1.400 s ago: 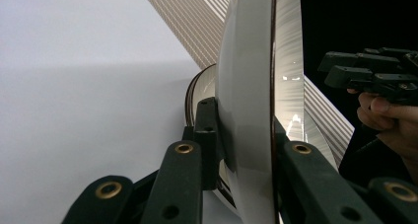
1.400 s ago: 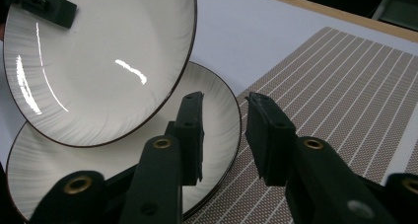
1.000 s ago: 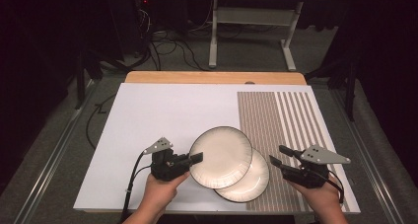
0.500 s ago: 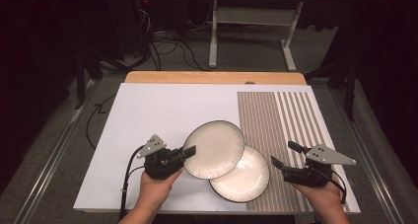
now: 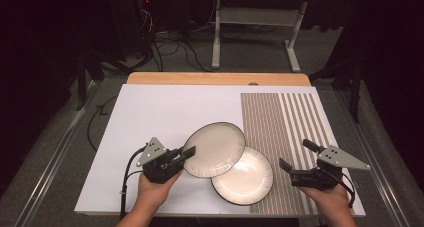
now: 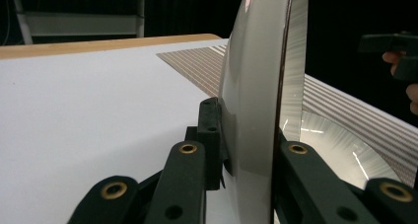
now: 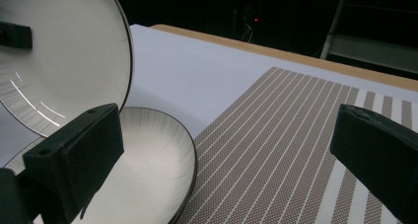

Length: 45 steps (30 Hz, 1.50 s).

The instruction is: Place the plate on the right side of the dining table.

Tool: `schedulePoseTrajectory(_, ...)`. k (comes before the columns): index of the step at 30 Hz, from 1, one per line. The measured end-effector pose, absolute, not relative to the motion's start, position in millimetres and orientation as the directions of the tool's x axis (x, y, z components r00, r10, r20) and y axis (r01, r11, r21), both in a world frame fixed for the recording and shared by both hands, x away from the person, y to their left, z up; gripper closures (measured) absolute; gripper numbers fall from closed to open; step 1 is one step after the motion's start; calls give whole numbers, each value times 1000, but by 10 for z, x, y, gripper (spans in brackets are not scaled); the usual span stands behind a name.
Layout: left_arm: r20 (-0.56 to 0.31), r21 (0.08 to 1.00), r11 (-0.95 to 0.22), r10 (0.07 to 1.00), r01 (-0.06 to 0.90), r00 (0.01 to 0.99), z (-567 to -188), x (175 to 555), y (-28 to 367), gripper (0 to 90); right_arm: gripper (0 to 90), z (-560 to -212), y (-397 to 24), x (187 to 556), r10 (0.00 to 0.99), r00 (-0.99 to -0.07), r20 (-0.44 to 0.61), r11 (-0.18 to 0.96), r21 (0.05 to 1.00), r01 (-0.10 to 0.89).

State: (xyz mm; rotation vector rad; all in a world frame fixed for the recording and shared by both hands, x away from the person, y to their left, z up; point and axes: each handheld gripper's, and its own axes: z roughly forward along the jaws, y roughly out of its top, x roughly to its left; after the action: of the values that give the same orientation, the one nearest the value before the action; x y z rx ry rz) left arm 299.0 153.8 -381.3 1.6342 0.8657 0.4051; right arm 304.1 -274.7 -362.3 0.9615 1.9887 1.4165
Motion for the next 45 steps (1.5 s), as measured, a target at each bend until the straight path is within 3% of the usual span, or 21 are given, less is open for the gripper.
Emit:
schedulePoseTrajectory(12,-131,947,-118,708,299,694,-3752,2994,1549,791,11,-3607,-2568,3074,750,-661,-11,229,942,245)
schedulePoseTrajectory(34,-122,950,-123,702,288,701,-3760,2996,1548,789,177,-3645,-1882,3315,668,-743,37,275,916,293)
schedulePoseTrajectory(41,-122,949,-123,703,289,700,-3769,3001,1557,786,348,-3712,-1664,3416,651,-757,53,302,897,322)
schedulePoseTrajectory(45,-119,950,-124,704,286,701,-3773,3001,1559,784,396,-3732,-1620,3451,650,-757,73,297,892,342)
